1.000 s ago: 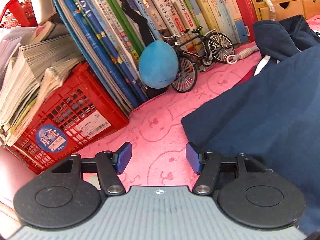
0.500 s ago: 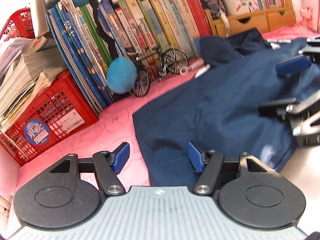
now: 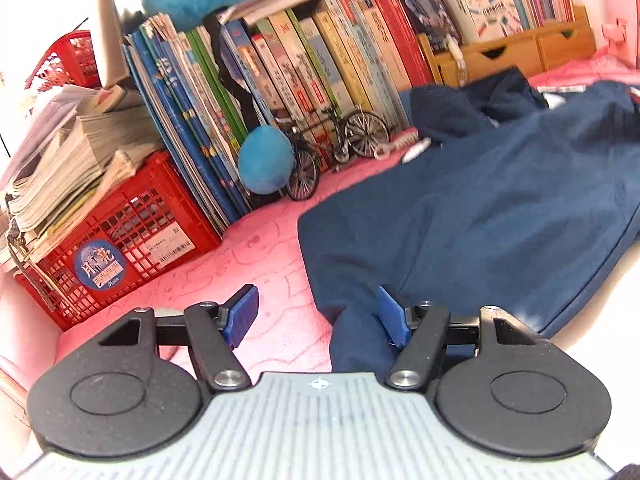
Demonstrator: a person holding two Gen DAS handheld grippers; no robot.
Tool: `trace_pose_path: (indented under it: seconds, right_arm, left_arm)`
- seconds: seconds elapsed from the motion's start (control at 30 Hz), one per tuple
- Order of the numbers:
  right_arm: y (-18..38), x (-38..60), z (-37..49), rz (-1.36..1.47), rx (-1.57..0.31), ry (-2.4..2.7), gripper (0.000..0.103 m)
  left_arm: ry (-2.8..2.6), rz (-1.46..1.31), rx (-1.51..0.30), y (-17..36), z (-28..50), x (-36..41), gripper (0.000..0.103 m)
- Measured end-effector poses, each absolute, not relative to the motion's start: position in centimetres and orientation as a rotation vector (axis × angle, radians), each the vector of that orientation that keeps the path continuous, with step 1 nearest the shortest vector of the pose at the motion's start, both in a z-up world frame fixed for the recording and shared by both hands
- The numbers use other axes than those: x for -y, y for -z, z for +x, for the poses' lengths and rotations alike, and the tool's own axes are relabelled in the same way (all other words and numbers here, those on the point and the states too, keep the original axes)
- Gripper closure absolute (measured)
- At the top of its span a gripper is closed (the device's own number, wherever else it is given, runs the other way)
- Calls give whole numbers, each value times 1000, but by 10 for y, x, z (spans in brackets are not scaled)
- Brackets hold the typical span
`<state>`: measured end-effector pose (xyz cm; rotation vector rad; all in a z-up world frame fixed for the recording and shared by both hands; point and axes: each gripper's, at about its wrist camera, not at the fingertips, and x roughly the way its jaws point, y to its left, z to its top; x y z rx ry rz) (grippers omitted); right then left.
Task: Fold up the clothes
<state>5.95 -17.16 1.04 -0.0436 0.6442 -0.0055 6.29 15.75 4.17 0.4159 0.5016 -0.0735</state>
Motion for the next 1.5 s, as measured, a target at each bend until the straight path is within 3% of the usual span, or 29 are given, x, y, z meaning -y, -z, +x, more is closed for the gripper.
trace_pose_path:
  seconds: [0.2,0.4,0.5,0.53,0.6,0.77,0.9,0.97,1.0,1.03,1.07,1.13,1.3,1.5]
  right_arm:
    - [-31,151,70,139,-520,-150,39]
    - [-24,133,92,-42,-563,-90,43]
    - [-5,161,98,-97,-638,77,40]
    - [2,175,98,-45,-657,84,30]
    - [6,207,88,158,-655,40,29]
    - [-9,226,54,366,-489,90,29]
    - [-30,244,47,470,-404,108,26]
    - [-42,231,67,325,-451,87,53]
    - [-45,218,81,239,-486,72,86]
    - [-45,206,97,181,-527,33,96]
    - [-45,194,113,128,-568,-10,96]
    - [-41,174,141,67,-635,-64,96]
    - [-10,142,212,12,-791,-148,96]
    - [3,151,262,53,-815,-135,103]
  left_arm:
    - [118,448,-473,-42,83,-101,36]
    - [94,464,-538,-10,96,-91,34]
    - [83,397,-547,-8,95,-102,24]
    - [82,391,-547,-7,95,-103,24]
    - [81,405,-541,-6,93,-101,24]
    - [78,422,-535,-8,91,-99,25]
    - [140,352,-440,-46,84,-102,30]
    - [184,387,-409,-63,92,-90,28]
    - [215,425,-408,-67,101,-81,31]
    - [255,463,-424,-68,113,-70,54]
    - [297,497,-447,-66,126,-59,83]
    - [351,504,-508,-58,152,-42,98]
    - [402,496,-625,-25,209,-13,98]
    - [332,444,-659,-4,264,-14,100]
